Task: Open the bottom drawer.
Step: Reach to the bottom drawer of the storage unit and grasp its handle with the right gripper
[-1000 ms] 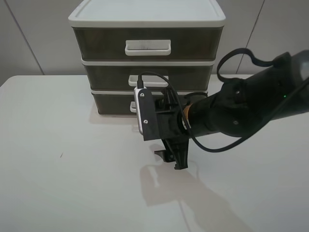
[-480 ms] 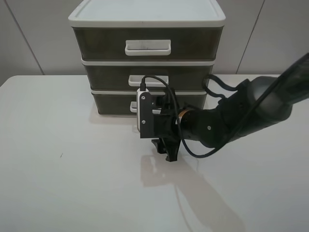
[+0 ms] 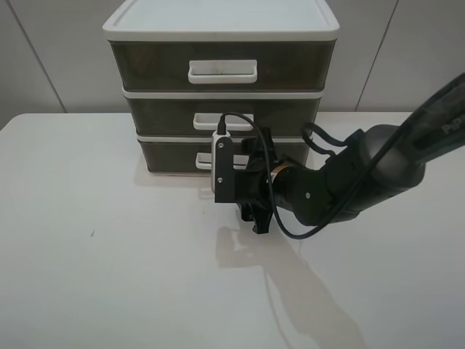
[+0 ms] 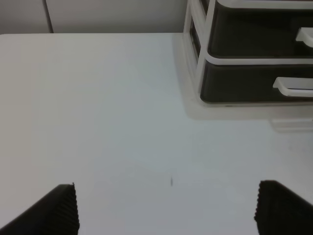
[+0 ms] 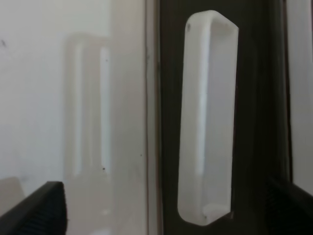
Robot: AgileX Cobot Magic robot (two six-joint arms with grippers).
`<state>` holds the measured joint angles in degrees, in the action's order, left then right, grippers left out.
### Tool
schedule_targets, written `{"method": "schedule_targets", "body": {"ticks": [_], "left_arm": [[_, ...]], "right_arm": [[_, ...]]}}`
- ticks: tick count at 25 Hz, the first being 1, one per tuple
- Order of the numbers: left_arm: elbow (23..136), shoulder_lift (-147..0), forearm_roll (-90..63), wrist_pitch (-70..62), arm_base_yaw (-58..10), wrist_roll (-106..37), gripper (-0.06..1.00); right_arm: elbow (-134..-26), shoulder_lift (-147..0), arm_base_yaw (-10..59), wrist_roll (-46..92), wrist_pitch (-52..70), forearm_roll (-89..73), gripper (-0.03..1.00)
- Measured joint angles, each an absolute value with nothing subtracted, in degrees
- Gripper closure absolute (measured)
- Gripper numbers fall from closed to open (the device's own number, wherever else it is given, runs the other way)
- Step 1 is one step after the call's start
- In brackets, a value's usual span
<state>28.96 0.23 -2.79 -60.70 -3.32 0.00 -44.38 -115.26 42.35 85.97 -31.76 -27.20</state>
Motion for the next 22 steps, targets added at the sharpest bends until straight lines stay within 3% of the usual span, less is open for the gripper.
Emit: {"method": "schedule_targets", "body": {"ticks": [22], "left_arm": [[28.96, 0.23, -2.79, -60.70, -3.32, 0.00, 0.20]], "right_arm": [[-46.40, -120.03, 43.77, 86.02, -34.73, -27.48, 0.17]]}}
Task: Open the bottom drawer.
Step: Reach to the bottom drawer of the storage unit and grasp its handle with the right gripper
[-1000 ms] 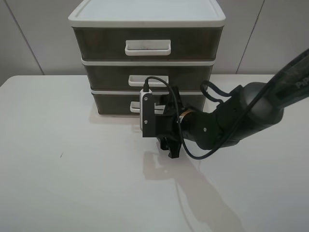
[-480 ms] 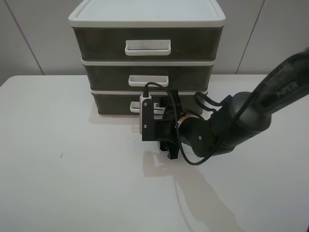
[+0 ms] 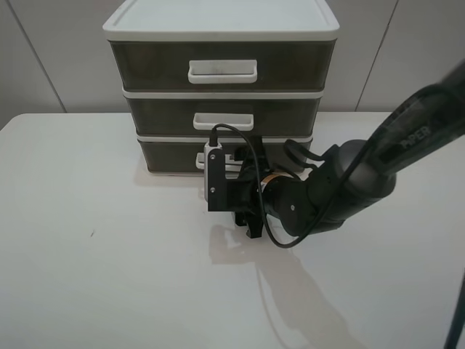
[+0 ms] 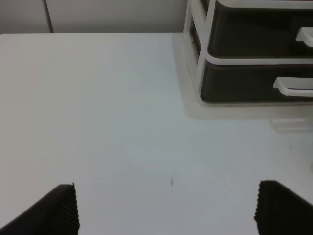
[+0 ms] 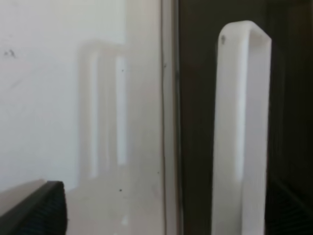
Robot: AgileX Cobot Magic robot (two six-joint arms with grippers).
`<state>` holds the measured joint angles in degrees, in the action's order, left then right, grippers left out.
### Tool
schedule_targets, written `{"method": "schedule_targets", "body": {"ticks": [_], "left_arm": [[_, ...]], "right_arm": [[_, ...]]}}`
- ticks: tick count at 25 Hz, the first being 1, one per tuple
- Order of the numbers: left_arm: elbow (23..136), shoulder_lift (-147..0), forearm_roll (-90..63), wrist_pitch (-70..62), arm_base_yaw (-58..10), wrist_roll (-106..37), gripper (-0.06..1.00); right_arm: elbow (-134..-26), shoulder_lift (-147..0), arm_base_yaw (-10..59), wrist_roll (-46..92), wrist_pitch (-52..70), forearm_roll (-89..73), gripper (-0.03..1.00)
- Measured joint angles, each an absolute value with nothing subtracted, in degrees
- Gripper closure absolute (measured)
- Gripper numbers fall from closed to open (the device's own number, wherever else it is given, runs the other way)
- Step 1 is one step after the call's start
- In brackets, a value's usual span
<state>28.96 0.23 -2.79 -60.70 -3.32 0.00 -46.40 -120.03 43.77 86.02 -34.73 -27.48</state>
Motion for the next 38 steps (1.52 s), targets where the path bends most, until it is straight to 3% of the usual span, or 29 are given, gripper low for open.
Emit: {"method": "schedule_targets", "body": {"ticks": [24, 27, 36, 38], "left_arm": [[28.96, 0.23, -2.79, -60.70, -3.32, 0.00, 0.20], [28.96, 0.23, -2.79, -60.70, -3.32, 0.00, 0.20], [28.96, 0.23, -2.79, -60.70, -3.32, 0.00, 0.20], [28.96, 0.23, -2.79, -60.70, -3.32, 0.00, 0.20]], "right_arm": [[-49.25, -119.96, 42.60, 87.71, -28.27, -28.47, 0.18], [-49.25, -119.96, 42.55, 87.88, -27.46, -28.57, 0.26], [-49.68, -119.91, 42.41, 87.92, -30.04, -29.10, 0.67], [-49.68, -119.91, 42.41, 87.92, -30.42, -29.15, 0.71]]}}
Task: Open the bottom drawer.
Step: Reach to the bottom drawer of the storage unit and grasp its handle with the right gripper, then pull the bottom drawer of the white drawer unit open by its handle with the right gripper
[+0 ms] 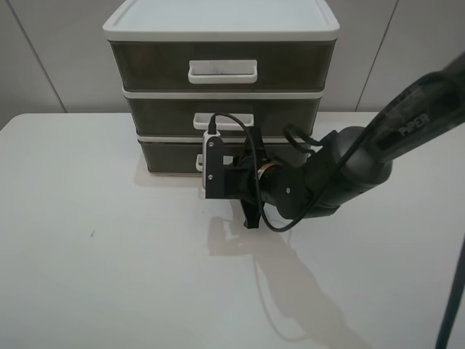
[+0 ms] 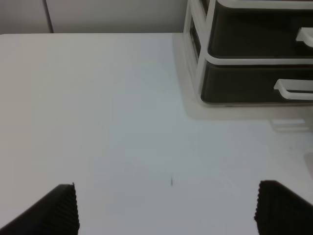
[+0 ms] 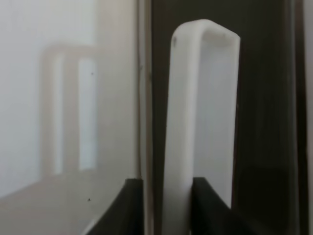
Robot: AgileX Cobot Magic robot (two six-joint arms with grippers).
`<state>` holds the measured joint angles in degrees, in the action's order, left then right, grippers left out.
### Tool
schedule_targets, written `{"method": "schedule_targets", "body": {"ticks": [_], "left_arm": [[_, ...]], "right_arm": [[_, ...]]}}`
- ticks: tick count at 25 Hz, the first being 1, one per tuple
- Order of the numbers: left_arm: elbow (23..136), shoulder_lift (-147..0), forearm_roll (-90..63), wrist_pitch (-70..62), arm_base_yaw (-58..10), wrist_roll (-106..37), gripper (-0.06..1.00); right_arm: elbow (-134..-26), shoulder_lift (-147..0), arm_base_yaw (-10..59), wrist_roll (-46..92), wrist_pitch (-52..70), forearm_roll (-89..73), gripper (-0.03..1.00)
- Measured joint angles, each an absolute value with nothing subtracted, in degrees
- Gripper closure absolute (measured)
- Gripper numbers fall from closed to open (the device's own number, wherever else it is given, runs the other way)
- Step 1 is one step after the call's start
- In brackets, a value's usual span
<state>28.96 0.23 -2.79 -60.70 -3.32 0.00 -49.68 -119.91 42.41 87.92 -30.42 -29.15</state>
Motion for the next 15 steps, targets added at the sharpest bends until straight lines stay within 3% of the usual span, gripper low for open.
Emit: {"method": "schedule_targets", "body": {"ticks": [4, 15], "left_arm": [[28.96, 0.23, -2.79, -60.70, -3.32, 0.00, 0.20], [28.96, 0.23, -2.79, -60.70, -3.32, 0.00, 0.20]], "right_arm": [[-49.68, -119.57, 42.41, 87.86, -30.78, -29.60, 0.85], [-49.68, -119.11, 42.41, 87.86, -30.28, -30.07, 0.85]]}}
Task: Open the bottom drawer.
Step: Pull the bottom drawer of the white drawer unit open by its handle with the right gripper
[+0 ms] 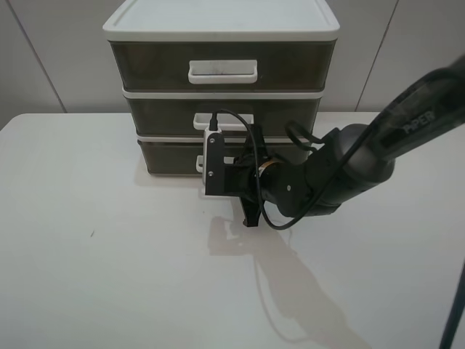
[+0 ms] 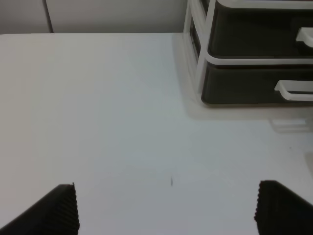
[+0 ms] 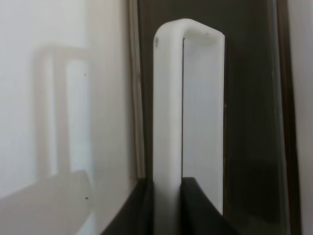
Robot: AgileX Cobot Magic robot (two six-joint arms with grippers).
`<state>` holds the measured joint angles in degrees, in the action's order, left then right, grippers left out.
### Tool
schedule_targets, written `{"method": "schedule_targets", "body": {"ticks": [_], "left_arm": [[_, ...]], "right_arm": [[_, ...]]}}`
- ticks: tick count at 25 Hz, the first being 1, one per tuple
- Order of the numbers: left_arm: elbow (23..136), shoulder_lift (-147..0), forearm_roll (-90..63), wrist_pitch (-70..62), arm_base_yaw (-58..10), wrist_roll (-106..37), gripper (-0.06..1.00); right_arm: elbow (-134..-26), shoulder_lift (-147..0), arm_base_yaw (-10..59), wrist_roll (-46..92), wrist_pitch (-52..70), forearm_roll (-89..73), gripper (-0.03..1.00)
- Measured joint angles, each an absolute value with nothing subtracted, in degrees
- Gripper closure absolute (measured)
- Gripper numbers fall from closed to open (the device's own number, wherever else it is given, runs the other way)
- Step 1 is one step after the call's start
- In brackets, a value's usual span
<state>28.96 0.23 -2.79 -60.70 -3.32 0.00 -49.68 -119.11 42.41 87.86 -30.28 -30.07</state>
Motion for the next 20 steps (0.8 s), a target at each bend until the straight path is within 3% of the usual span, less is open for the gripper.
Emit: {"method": "schedule_targets", "body": {"ticks": [20], "left_arm": [[28.96, 0.23, -2.79, -60.70, -3.32, 0.00, 0.20]], "right_arm": [[-49.68, -117.26, 46.21, 93.06, -28.08, -41.91, 0.86]]}}
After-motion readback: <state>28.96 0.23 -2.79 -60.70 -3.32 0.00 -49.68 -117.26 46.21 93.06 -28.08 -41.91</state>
